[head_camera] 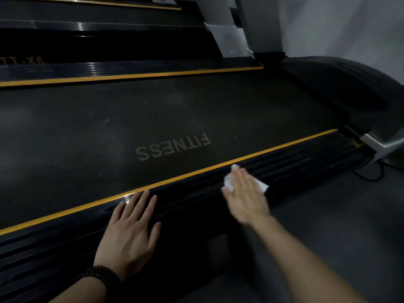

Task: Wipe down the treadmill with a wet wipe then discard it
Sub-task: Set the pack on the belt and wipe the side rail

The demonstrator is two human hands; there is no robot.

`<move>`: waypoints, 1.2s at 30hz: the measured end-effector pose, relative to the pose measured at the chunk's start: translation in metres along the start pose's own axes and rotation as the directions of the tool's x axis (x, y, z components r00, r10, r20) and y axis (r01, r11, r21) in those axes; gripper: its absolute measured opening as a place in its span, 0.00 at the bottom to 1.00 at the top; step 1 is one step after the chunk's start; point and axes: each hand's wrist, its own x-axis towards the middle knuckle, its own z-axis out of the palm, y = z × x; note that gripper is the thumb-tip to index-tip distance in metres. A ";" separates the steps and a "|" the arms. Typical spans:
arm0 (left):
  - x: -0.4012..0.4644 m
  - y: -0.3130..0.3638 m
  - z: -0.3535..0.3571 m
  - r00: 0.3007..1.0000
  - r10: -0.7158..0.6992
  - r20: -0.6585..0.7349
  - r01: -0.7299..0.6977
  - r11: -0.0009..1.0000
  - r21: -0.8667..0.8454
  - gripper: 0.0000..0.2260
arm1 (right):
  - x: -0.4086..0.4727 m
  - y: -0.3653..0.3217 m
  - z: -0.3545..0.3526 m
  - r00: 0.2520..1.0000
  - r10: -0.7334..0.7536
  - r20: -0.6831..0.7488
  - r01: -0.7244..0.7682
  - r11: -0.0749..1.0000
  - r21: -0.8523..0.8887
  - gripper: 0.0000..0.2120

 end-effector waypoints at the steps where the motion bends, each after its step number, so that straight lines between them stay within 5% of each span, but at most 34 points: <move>1: 0.000 0.001 0.000 1.000 -0.002 0.001 0.002 1.000 -0.003 0.30 | 0.005 0.014 -0.004 0.998 0.062 0.016 -0.062 0.998 -0.004 0.41; 4: 0.000 0.001 -0.001 1.000 -0.007 0.005 0.007 1.000 -0.006 0.30 | 0.005 0.008 -0.005 0.991 0.129 0.025 -0.130 0.991 0.028 0.37; 9: 0.001 0.000 -0.001 1.000 -0.012 0.020 0.012 1.000 0.016 0.30 | -0.037 -0.097 0.013 0.965 -0.261 -0.005 0.261 0.962 0.076 0.38; 12: 0.001 0.000 -0.001 0.999 -0.008 0.039 0.008 1.000 0.012 0.30 | -0.042 -0.110 0.011 0.934 -0.356 0.028 0.354 0.933 0.071 0.35; 19: 0.001 0.005 -0.007 1.000 -0.018 0.025 0.019 1.000 -0.020 0.30 | -0.004 -0.017 0.002 0.996 -0.091 0.024 0.092 0.995 -0.029 0.41; 23: 0.000 0.006 -0.008 1.000 -0.018 0.008 0.018 0.999 -0.030 0.30 | -0.006 -0.020 0.004 1.000 -0.005 0.029 0.006 0.999 -0.032 0.40; 31: -0.001 0.004 -0.006 1.000 0.004 0.021 -0.003 0.999 -0.054 0.29 | -0.059 -0.153 0.025 0.959 -0.279 -0.050 0.282 0.954 0.098 0.31; 36: -0.001 0.001 -0.008 1.000 0.008 -0.005 -0.008 0.999 -0.048 0.29 | -0.045 -0.114 0.019 0.950 -0.311 -0.024 0.312 0.948 0.058 0.32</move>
